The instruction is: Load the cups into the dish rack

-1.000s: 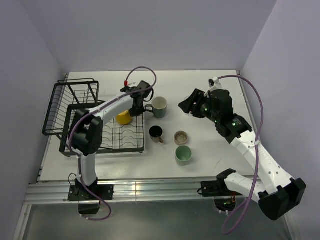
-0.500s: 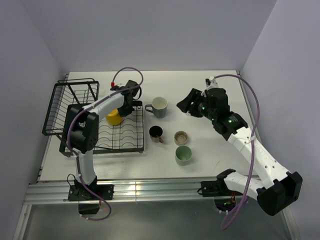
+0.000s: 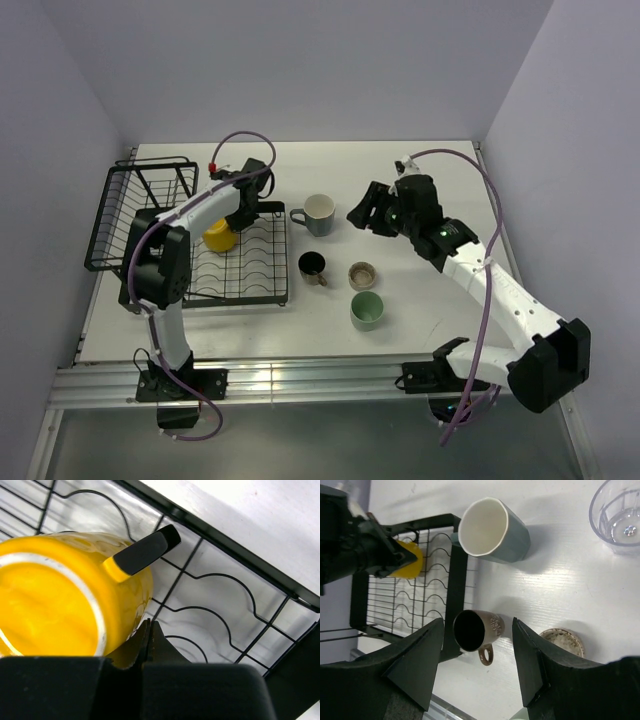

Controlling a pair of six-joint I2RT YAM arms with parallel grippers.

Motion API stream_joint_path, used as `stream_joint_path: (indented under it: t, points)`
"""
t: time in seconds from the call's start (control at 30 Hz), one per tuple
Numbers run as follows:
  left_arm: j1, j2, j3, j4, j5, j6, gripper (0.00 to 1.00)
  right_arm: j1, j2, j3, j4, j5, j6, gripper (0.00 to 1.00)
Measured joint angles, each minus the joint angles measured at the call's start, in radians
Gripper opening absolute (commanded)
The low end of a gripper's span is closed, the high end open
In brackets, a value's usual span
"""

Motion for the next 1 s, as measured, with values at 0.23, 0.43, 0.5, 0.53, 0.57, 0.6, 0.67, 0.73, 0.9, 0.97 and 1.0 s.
stream_joint_path:
  t: [0.23,0.43,0.5,0.53,0.57,0.6,0.67,0.73,0.9,0.97,1.0]
  points:
    - [0.019,-0.052,-0.03,-0.019,-0.028,-0.027,0.01,0.038,0.076,0.0,-0.001,0.036,-0.021,0.64]
    - [0.027,-0.06,-0.048,-0.018,-0.034,-0.025,0.0,0.069,0.11,0.009,-0.006,0.07,-0.039,0.64]
    - [0.027,-0.064,-0.048,-0.014,-0.033,-0.016,0.02,0.078,0.119,0.018,-0.011,0.088,-0.043,0.64]
    - [0.027,-0.069,-0.048,-0.012,-0.031,-0.008,0.02,0.081,0.122,0.024,-0.014,0.095,-0.046,0.64]
    - [0.027,-0.075,-0.048,-0.011,-0.027,-0.003,0.03,0.084,0.128,0.031,-0.016,0.103,-0.047,0.64]
    - [0.027,-0.082,-0.048,-0.009,-0.025,0.001,0.04,0.088,0.134,0.04,-0.016,0.111,-0.049,0.64]
    - [0.026,-0.102,-0.048,-0.004,-0.019,0.015,0.05,0.092,0.143,0.049,-0.018,0.126,-0.053,0.64]
    - [0.023,-0.124,-0.048,0.005,-0.009,0.036,0.07,0.098,0.15,0.056,-0.021,0.143,-0.058,0.64]
    - [-0.009,-0.175,-0.047,0.036,0.017,0.097,0.2,0.115,0.166,0.075,-0.035,0.181,-0.076,0.64]
    - [-0.034,-0.194,-0.044,0.048,0.041,0.13,0.33,0.128,0.18,0.098,-0.044,0.196,-0.09,0.63]
    - [-0.045,-0.203,-0.043,0.056,0.052,0.143,0.41,0.137,0.188,0.114,-0.05,0.209,-0.097,0.63]
